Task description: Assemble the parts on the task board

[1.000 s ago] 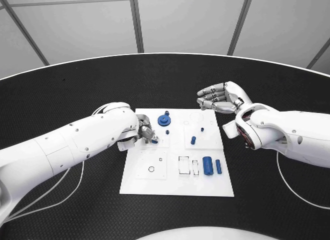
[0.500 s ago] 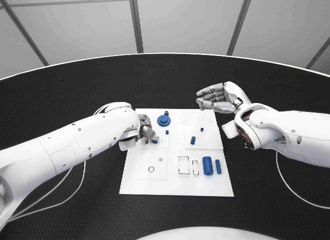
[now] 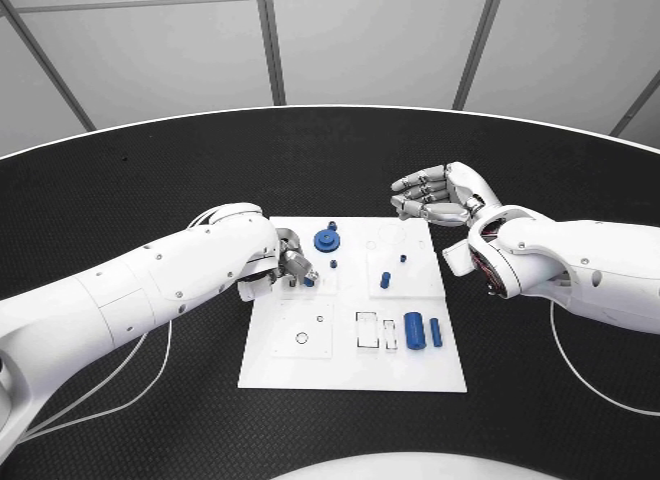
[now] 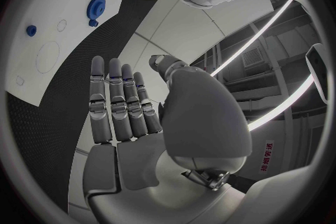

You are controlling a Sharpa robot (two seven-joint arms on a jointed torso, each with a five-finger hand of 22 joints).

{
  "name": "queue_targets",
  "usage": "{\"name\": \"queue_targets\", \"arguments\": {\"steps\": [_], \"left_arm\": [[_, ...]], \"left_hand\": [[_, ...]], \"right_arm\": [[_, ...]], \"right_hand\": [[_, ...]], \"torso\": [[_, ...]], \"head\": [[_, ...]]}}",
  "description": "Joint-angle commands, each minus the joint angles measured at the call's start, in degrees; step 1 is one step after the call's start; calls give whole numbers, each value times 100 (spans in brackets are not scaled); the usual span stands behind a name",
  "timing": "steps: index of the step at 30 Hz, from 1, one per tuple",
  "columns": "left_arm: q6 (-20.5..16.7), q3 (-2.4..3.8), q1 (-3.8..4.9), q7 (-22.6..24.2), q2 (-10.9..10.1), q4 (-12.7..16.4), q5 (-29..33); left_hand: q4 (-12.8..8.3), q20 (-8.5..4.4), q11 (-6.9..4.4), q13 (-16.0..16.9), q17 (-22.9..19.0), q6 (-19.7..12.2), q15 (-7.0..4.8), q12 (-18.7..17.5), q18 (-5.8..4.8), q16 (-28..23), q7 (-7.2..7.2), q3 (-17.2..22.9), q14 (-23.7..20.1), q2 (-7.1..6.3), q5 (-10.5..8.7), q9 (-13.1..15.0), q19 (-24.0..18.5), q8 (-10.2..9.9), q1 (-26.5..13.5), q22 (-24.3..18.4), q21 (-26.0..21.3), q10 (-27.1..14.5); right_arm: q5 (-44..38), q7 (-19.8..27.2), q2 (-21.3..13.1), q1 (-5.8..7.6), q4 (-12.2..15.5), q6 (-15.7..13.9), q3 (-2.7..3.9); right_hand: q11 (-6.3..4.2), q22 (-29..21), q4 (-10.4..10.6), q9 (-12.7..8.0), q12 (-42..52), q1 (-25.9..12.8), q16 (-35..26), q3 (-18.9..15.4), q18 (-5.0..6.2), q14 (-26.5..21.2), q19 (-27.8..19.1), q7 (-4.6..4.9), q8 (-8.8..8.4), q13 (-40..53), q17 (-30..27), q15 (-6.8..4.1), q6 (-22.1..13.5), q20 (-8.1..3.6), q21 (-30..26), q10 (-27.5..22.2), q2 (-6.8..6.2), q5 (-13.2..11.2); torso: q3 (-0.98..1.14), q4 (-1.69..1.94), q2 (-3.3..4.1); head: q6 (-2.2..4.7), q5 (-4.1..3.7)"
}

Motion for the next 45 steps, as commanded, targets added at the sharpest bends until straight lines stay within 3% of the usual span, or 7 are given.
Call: {"name": "queue_targets", "arguments": {"steps": [1, 7, 28, 45], "left_arm": [[10, 0, 0, -19, 6, -15, 35], [43, 0, 0, -84, 12, -52, 107], [100, 0, 0, -130, 22, -140, 165], [108, 0, -1, -189, 12, -160, 168]], "left_hand": [[-505, -14, -48, -19, 919, -12, -41, -24, -113, 37, -101, 446, 452, -58, -2, 30, 44, 27, -104, 54, 24, -5], [-313, -33, -81, -95, 924, 21, -72, -42, -121, 39, -140, 188, 453, -129, 16, 63, 74, 1, -248, 88, 29, -32], [-41, -56, -98, -269, 925, 112, -91, -99, -125, 39, -162, -274, 454, -267, -4, 98, 93, -55, -429, 101, 20, -98], [123, -64, -103, -331, 926, 162, -95, -100, -139, 39, -168, -544, 455, -280, -9, 125, 145, -74, -479, 165, 38, -102]], "right_arm": [[0, -2, -2, 0, 2, 3, 0], [0, -1, -7, 0, 5, 11, 0], [0, -2, -19, 0, 9, 17, 0], [0, -4, -22, 0, 9, 9, 0]], "right_hand": [[16, -5, 2, -7, 0, -39, -29, 32, 18, -32, -19, 31, -30, -9, -5, -3, 12, -4, 8, -21, 37, 21], [20, -16, 5, -9, -3, -49, -35, 29, 17, -37, -21, 34, -34, -10, -7, 1, 6, -2, 6, -28, 31, 20], [32, -60, 13, -15, -10, -74, -58, 22, 13, -65, -43, 45, -48, -13, -17, 14, -13, 8, -4, -55, 21, 18], [39, -96, 25, -18, -8, -100, -76, 13, 11, -87, -61, 51, -54, -12, -25, 26, -20, 18, -9, -68, 17, 15]], "torso": [[-3, 1, -2], [-6, 0, -2], [-3, -2, -6], [-5, 2, -4]], "head": [[-2, -4], [-8, -10], [-30, -26], [-43, -45]]}}
